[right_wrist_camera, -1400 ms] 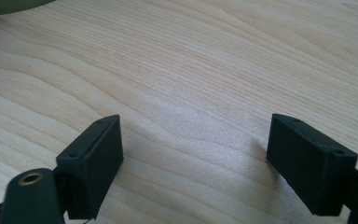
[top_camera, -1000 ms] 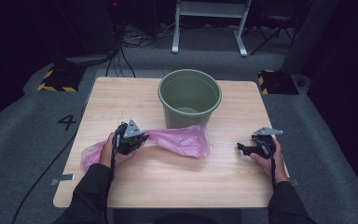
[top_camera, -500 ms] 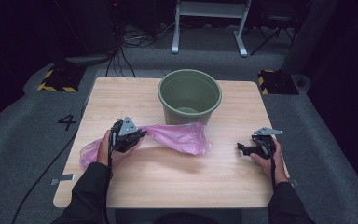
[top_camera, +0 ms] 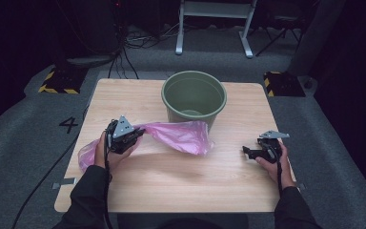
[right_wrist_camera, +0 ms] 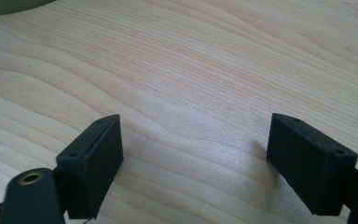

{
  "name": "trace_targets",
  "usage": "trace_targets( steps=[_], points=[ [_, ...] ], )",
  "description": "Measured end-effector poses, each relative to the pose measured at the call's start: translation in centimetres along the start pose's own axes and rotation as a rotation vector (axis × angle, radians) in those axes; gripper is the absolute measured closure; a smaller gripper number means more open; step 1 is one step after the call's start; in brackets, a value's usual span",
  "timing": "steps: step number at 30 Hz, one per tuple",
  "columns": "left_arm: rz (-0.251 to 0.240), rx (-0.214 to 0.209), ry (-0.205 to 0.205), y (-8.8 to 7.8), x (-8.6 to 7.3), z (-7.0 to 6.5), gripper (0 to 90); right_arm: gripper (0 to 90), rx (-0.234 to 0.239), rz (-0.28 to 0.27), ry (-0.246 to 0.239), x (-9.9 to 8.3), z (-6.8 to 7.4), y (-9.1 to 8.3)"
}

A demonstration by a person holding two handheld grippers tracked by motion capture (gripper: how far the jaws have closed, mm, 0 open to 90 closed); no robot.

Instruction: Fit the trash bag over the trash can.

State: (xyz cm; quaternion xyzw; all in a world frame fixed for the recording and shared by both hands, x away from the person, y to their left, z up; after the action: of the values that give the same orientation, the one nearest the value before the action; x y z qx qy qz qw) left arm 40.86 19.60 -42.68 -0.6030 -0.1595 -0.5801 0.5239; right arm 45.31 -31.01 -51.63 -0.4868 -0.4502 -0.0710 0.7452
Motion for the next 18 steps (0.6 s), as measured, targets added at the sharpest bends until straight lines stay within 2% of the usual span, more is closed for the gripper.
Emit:
trace_targets(
  steps=[3, 8, 12, 18],
  points=[
    [-0.011, 0.002, -0.003, -0.5, 0.1, 0.0, 89.6, 18.6, 0.0, 0.0, 0.0, 0.0, 0.0, 0.0],
    [-0.061, 0.003, -0.008, -1.9, 0.5, 0.1, 89.6, 18.6, 0.003, 0.0, -0.002, 0.0, 0.0, 0.0],
    [-0.103, -0.019, -0.012, -2.9, 1.1, 0.1, 89.6, 18.6, 0.005, 0.001, -0.003, 0.0, -0.1, 0.0],
    [-0.112, -0.004, -0.015, -2.9, 1.7, 0.0, 89.6, 18.6, 0.004, 0.0, -0.002, 0.0, 0.0, 0.0]
  ],
)
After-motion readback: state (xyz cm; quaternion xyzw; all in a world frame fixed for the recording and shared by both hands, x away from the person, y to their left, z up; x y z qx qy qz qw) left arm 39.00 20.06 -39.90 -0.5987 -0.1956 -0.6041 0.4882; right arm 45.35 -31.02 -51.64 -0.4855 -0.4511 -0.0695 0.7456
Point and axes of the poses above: each handheld gripper's, and its own axes: y roughly forward along the jaws, x roughly out of its top, z roughly to its left, the point moved 2 cm from there along y, roughly forward along the jaws, and after that the axes turned 11 degrees about x, right-handed, at the moved point
